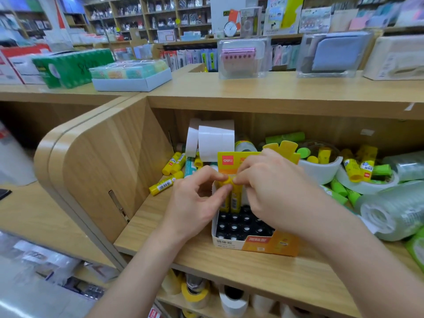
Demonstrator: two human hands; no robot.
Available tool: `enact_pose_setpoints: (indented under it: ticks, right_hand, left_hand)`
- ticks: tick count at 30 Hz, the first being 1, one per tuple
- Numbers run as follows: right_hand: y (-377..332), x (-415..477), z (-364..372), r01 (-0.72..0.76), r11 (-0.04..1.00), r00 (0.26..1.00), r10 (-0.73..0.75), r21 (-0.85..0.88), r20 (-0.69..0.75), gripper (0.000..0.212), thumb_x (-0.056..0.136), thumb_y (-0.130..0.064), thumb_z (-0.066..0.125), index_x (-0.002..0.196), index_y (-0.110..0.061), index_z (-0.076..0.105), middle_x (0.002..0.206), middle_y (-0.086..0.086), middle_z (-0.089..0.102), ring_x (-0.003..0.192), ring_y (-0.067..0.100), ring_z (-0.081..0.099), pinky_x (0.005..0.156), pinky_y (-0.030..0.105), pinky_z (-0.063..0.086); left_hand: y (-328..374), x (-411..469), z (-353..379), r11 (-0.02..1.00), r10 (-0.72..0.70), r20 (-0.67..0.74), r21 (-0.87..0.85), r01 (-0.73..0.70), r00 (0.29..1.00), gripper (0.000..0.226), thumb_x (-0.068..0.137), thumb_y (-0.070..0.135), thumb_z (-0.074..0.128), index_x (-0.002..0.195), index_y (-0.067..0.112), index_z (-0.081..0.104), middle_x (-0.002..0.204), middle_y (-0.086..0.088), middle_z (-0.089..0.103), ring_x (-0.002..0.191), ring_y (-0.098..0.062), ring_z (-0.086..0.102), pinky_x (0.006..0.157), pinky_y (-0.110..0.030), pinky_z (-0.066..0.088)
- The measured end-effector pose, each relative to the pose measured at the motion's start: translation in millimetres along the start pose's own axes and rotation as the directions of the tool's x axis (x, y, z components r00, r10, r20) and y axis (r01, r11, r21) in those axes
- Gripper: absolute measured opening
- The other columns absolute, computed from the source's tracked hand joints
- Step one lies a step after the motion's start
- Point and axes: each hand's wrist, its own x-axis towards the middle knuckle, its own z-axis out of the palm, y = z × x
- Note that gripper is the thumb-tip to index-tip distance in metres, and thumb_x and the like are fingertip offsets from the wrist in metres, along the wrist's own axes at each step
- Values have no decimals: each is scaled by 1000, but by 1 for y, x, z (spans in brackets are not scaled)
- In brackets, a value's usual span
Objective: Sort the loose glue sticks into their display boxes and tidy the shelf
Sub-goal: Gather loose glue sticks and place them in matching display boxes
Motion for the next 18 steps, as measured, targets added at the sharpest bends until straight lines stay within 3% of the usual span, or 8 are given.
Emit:
enact_pose_setpoints:
  ticks: [5, 7, 10, 12, 14, 16, 18]
  right_hand:
    - [8, -9, 3, 88, 994, 995, -85, 68, -43, 31, 96, -28, 42, 120, -30, 61, 118, -10, 57, 106, 14, 41, 91, 37, 45]
    - [14, -15, 5, 95, 978, 979, -59, 184, -195, 30, 93, -26, 46, 118, -26, 64, 112, -8, 63, 103, 16, 47, 91, 35, 44]
    - [32, -22, 7, 63, 963, 869, 77, 263, -488, 31, 86, -25, 54, 114, -23, 68, 106, -6, 60, 102, 16, 47, 91, 25, 36]
    - [42, -26, 9, 32, 919, 871, 167, 392, -462, 36, 89, -31, 55, 124, -32, 61, 112, -11, 56, 107, 10, 47, 94, 28, 40]
    - [44, -27, 13, 31, 821, 925, 193, 571, -327, 40, 93, -33, 56, 132, -44, 51, 111, -20, 57, 103, 2, 52, 88, 30, 48]
    - [36, -27, 18, 28, 741, 962, 163, 671, -219, 50, 94, -32, 54, 138, -51, 39, 111, -27, 57, 102, 1, 54, 81, 23, 50]
    - [24, -24, 23, 49, 730, 978, 104, 681, -181, 56, 95, -35, 51, 142, -53, 27, 121, -30, 52, 109, -5, 50, 86, 21, 48]
  left_hand:
    - [2, -7, -4, 996, 7, 9, 90, -7, 1000, 21, 78, 43, 68, 95, 33, 60, 87, 14, 65, 76, -12, 62, 64, -38, 54]
    - [5, -8, -6, 990, 32, 29, 140, -35, 999, 23, 79, 42, 69, 99, 35, 59, 92, 14, 64, 80, -11, 62, 66, -34, 53]
    - [8, -10, -10, 987, 21, 54, 161, -29, 998, 31, 81, 30, 74, 108, 38, 61, 98, 21, 66, 91, -5, 63, 75, -23, 52]
    - [6, -9, -16, 980, 32, 66, 195, -44, 997, 32, 83, 20, 72, 111, 36, 66, 105, 21, 67, 98, -1, 62, 82, -20, 51]
    - [4, -7, -23, 977, 15, 70, 210, -29, 997, 34, 84, 8, 71, 110, 30, 69, 107, 16, 68, 102, -1, 62, 87, -21, 51]
    - [2, -4, -31, 972, -18, 53, 235, 5, 998, 38, 82, 1, 70, 108, 29, 69, 107, 15, 68, 104, 0, 62, 90, -18, 49]
    - [-1, -3, -39, 960, -38, 6, 278, 35, 999, 40, 81, -3, 70, 104, 29, 70, 106, 16, 67, 102, 4, 60, 88, -10, 45]
